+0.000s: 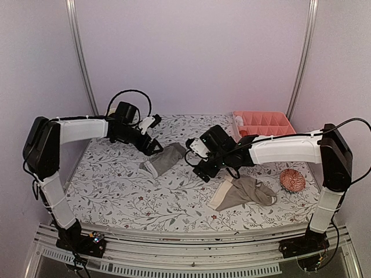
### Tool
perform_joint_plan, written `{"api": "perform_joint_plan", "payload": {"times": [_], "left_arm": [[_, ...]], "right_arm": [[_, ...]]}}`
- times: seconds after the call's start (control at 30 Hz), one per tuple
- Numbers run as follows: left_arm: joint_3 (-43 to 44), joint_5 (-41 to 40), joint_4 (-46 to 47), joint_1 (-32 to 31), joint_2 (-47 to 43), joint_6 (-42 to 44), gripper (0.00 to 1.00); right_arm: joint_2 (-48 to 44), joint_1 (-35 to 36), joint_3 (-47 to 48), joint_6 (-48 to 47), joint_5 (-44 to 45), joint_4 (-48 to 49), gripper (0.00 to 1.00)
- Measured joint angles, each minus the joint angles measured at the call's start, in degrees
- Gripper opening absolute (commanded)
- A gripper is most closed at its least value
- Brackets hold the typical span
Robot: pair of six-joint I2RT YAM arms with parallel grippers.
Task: Roll the underwear
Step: Rotate the underwear at the center of the board.
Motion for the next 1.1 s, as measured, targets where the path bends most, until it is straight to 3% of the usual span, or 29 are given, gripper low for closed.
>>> {"api": "perform_joint_plan", "payload": {"times": [0.4, 0.57, 0.73, 0.93, 1.1], "left_arm": [[-6.88, 0.02, -0.17, 5.05, -0.48, 1.14, 0.98], [-7.96, 2.43, -1.46, 5.18, 1.31, 3.61, 0.85], [-8.87, 6.21, -3.13, 4.98, 3.26, 5.95, 0.81], [-10.86, 9.73, -4.09, 1.84, 3.23, 7.87, 0.81], [-11.69, 13.97, -4.04, -6.05, 3.19, 8.66, 0.87]], "right_arm": [[-0.04, 1.25, -1.25, 0.02, 0.61, 0.96, 0.99], [-0.02, 1.77, -1.25, -0.11, 0.94, 1.03, 0.99], [0.17, 1.75, -1.2, -0.09, 0.94, 1.51, 0.99], [2.62, 0.7, 2.12, -0.02, -0.13, 1.73, 0.99], [6.97, -3.15, 9.66, 0.04, -2.93, 1.77, 0.99]]}}
